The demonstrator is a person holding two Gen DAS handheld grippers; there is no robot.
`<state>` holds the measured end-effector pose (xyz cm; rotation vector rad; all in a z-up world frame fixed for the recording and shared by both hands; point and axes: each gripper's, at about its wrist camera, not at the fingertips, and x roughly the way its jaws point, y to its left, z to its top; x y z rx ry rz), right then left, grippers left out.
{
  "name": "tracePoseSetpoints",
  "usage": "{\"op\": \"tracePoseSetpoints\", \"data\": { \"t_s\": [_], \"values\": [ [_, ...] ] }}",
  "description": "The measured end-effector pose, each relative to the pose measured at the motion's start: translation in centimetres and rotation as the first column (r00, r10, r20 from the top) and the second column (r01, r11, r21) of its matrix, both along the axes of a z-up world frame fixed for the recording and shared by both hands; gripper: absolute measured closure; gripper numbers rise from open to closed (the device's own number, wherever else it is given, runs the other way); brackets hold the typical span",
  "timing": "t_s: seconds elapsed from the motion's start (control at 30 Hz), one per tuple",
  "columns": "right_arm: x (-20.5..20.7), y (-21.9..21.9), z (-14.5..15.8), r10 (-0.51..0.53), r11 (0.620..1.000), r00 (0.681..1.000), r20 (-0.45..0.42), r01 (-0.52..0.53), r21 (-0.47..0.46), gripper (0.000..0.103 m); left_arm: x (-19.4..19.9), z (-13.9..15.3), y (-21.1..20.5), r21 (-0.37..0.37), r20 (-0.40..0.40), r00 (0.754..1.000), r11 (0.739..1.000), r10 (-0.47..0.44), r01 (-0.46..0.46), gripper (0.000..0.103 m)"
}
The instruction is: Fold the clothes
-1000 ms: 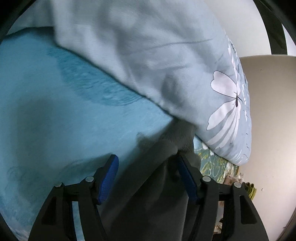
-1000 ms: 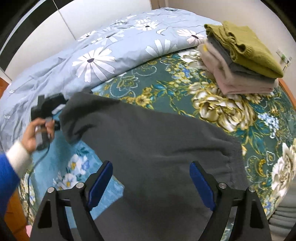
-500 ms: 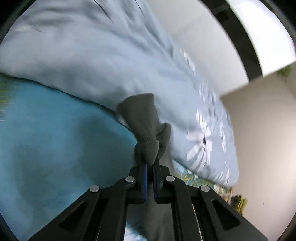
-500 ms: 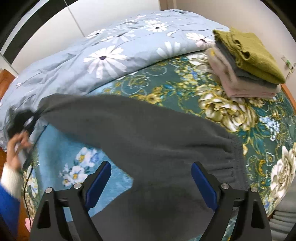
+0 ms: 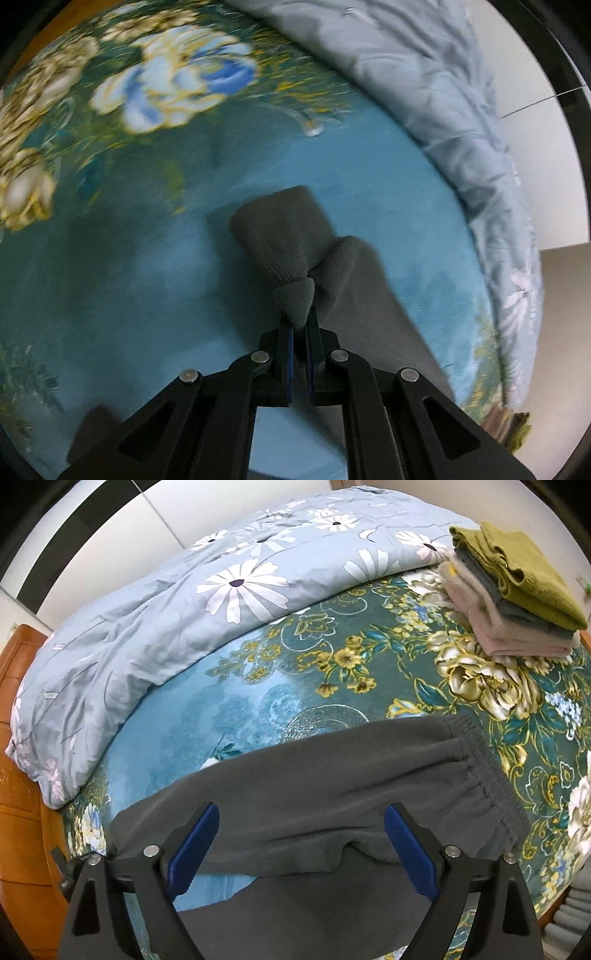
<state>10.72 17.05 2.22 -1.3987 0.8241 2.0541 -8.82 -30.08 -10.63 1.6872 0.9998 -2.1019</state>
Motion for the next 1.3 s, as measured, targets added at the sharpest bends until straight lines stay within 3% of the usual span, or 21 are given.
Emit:
{"op": "tracePoseSetpoints", "data": {
  "t_s": [0.1, 0.2, 0.33, 0.43, 0.57, 0.77, 0.93, 1.13, 1.3],
  "values": [
    [0.2, 0.0, 0.7, 0.013, 1.000, 1.000, -0.005, -0.013, 0.005, 0.009, -0.1, -1.2, -0.1, 0.020, 0.077, 0.997, 1.000, 0.009, -0.011, 0.098],
    [0.6, 0.6, 1.5, 0.017, 1.000, 1.000, -0.023, -0.017, 0.005, 0.008, 0.0, -0.1, 0.1, 0.066, 0.057, 0.998, 0.998, 0.018, -0.022, 0.096],
    [1.9, 1.8, 2.3, 0.000, 1.000, 0.999, -0.038, 0.000, -0.002, 0.007, 2.3, 2.9, 0.4, 0.064, -0.039, 0.999, 0.998, 0.017, -0.014, 0.070],
    [3.6, 3.0, 2.6, -0.029, 0.999, 0.998, -0.051, 0.028, -0.016, 0.006, 6.0, 4.9, -1.0, 0.062, -0.098, 0.993, 0.996, 0.067, -0.061, 0.068],
    [6.4, 5.1, 2.0, -0.063, 0.998, 0.996, -0.056, 0.061, -0.025, 0.006, 12.5, 6.3, -2.5, -0.018, -0.091, 0.988, 0.992, 0.123, -0.125, 0.049],
    [10.3, 6.5, -0.6, -0.057, 0.996, 0.998, -0.005, 0.056, -0.070, 0.004, 18.5, 4.8, -1.7, -0.052, 0.055, 0.990, 0.990, 0.132, -0.129, 0.048],
    [12.1, 6.6, -3.8, -0.036, 0.989, 0.999, 0.031, 0.041, -0.142, 0.004, 22.7, 2.9, 0.0, -0.048, 0.109, 0.975, 0.980, 0.196, -0.192, 0.048],
    [11.7, 7.4, -4.0, -0.037, 0.998, 0.999, 0.006, 0.037, -0.045, 0.004, 25.3, 1.5, 1.8, -0.029, 0.112, 0.951, 0.957, 0.288, -0.287, 0.049],
    [11.3, 8.1, -4.1, -0.036, 0.999, 0.999, -0.015, 0.036, 0.036, 0.004, 24.9, 2.3, 2.7, -0.083, 0.081, 0.965, 0.966, 0.251, -0.245, 0.049]
  ]
}}
